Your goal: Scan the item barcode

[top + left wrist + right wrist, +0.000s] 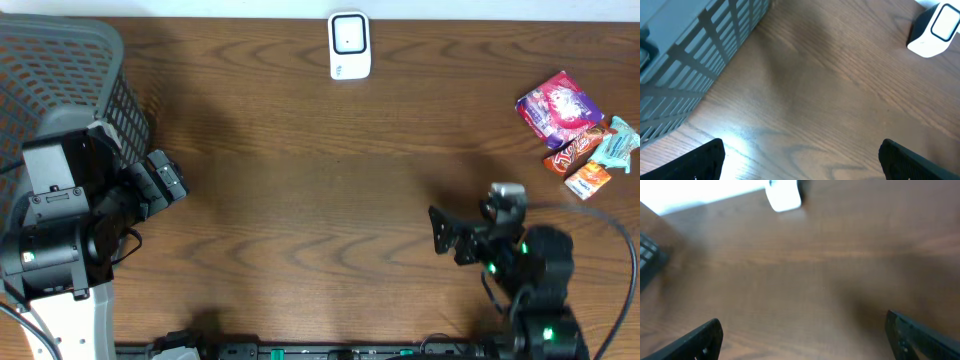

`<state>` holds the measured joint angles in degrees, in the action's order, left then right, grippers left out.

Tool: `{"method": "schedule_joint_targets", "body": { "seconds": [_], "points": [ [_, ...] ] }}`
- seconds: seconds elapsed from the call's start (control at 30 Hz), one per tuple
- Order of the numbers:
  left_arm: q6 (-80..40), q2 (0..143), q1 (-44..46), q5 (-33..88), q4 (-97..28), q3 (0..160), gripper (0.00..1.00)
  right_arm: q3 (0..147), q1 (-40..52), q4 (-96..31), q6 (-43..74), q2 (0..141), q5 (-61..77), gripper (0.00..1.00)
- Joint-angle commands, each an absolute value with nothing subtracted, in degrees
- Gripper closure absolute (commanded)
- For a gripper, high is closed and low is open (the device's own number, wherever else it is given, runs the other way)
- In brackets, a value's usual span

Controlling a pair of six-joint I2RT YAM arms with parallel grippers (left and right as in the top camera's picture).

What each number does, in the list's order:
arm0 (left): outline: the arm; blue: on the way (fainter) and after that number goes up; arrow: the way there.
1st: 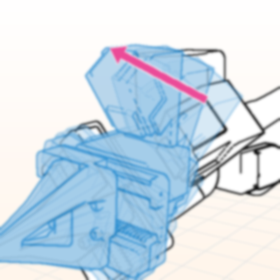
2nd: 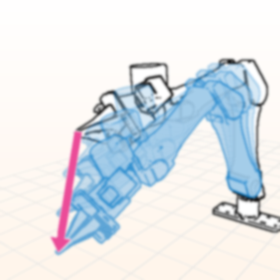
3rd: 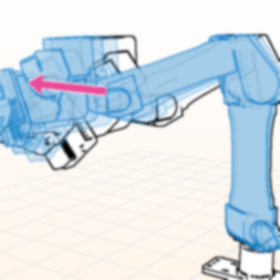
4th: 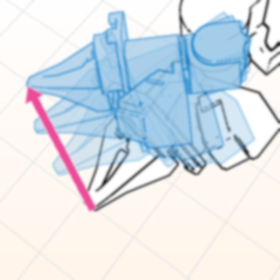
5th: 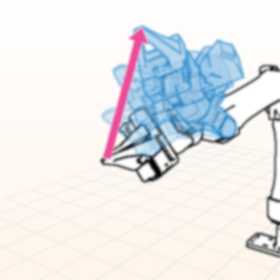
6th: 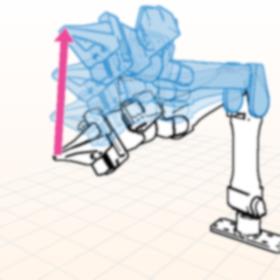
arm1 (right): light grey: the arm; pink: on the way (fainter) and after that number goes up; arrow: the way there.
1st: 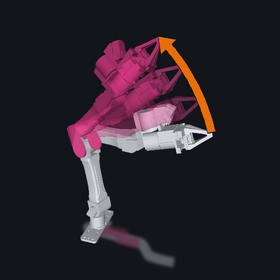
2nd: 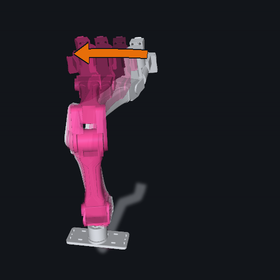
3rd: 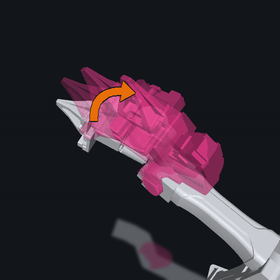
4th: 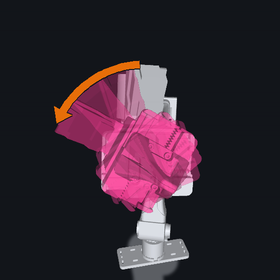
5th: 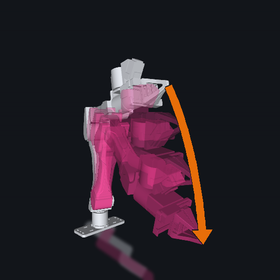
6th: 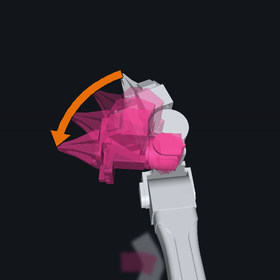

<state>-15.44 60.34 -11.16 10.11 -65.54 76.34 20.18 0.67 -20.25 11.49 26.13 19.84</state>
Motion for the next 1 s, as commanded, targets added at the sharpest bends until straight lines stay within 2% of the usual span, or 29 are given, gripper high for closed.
{"method": "schedule_joint_targets", "body": {
  "seconds": [0.0,0.17,0.5,0.97],
  "points": [
    [-15.7,60.3,-11.3,9.8,-65.6,76.9,0.02,14.6,-0.4,-16.2,8.9,19.9,22.3,0.01],
    [-15.7,60.3,-11.3,9.8,-65.6,76.9,0.02,7.1,-0.7,-6.9,8.9,12.3,18.3,0.01],
    [-15.7,60.3,-11.3,9.8,-65.6,76.9,0.02,0.5,-0.8,1.1,7.1,5.5,13.0,0.01],
    [-15.7,60.3,-11.3,9.8,-65.6,76.9,0.02,0.3,-1.0,-3.9,2.4,0.3,7.0,0.01]
  ]
}}
